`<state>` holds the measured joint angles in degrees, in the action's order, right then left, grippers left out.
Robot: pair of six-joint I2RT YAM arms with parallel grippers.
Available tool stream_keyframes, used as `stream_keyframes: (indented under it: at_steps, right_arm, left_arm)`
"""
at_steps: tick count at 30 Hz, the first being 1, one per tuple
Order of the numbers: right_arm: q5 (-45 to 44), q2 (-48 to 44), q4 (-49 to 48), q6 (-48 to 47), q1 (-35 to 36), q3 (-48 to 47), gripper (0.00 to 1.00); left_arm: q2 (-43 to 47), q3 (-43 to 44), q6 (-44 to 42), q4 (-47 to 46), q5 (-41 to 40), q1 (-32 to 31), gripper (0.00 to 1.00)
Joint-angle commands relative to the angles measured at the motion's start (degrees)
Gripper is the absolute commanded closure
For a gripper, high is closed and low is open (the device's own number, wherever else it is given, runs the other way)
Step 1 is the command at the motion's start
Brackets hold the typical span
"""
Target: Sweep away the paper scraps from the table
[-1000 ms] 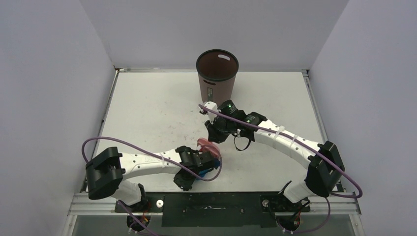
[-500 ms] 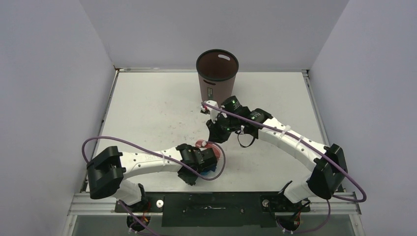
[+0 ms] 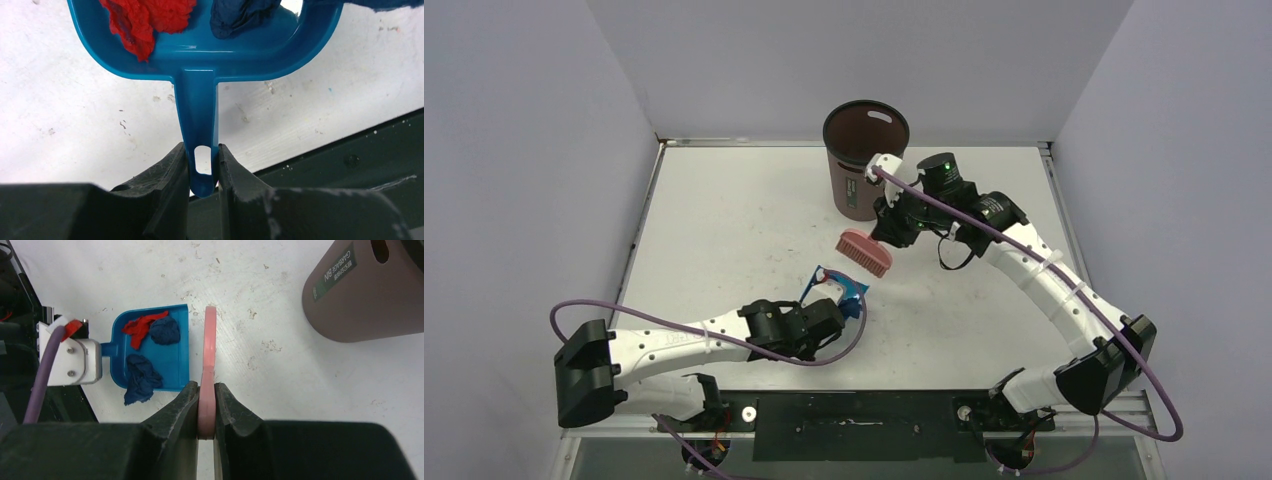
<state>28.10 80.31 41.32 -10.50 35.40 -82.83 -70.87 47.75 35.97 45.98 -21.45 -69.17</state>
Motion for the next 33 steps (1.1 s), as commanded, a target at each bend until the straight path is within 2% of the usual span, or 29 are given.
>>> stream_keyframes:
  at_steps: [1, 8, 14, 20, 27, 33]
  right_arm:
    - [2.4, -3.7, 1.0, -2.1, -0.6, -3.1, 0.95]
    - [0.6, -4.3, 0.2, -2.2, -4.5, -2.4, 0.95]
    - [8.8, -6.1, -1.4, -0.3, -17.1, 0.8, 0.95]
    - [15.4, -9.5, -3.6, 0.0, -31.9, 10.7, 0.95]
    - [23.4, -9.9, -9.6, 3.0, -44.1, 22.4, 0.95]
    - [28.5, -10.2, -16.8, 8.0, -46.6, 29.9, 0.95]
  left_arm:
    - [3.6, -1.5, 0.4, -5.9, -5.6, 0.0, 1.0]
    - [3.0, -1.5, 0.5, -5.0, -5.8, -0.1, 1.0]
    - [3.2, -1.0, 1.0, -4.9, -5.7, -0.3, 1.0]
    - [2.7, 0.7, 0.3, -4.1, -5.9, -0.4, 1.0]
    - [0.1, 4.8, -3.1, -3.3, -6.6, -0.3, 1.0]
    - [-3.3, 11.1, -7.8, -3.4, -6.1, 0.7, 1.0]
